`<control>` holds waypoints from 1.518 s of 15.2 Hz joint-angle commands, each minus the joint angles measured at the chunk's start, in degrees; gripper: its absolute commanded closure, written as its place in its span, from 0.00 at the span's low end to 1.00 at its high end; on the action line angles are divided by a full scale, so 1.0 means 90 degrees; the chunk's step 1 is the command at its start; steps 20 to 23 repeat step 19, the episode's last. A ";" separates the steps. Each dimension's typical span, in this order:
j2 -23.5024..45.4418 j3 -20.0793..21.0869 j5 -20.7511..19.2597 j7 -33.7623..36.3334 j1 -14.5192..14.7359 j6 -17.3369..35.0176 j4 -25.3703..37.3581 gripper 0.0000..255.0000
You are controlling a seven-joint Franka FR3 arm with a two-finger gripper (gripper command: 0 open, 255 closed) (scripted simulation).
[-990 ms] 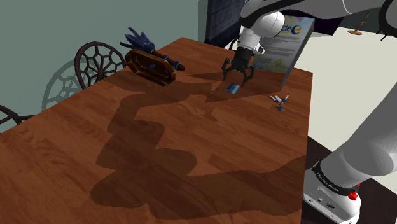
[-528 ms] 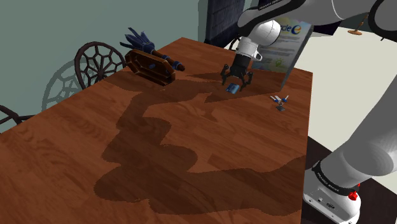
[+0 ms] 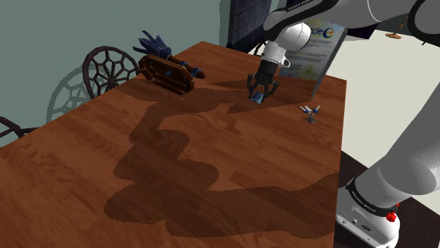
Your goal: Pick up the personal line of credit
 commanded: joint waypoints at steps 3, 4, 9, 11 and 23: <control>-0.0039 0.0002 -0.0006 0.0033 0.0003 -0.0050 0.0020 1.00; -0.0081 -0.0001 -0.0017 0.0066 0.0001 -0.0115 0.0050 1.00; -0.0271 -0.0012 -0.0064 0.0227 -0.0013 -0.0450 0.0230 1.00; -0.0340 -0.0017 -0.0081 0.0291 -0.0018 -0.0585 0.0311 1.00; -0.0522 -0.0029 -0.0122 0.0488 -0.0037 -0.1009 0.0594 1.00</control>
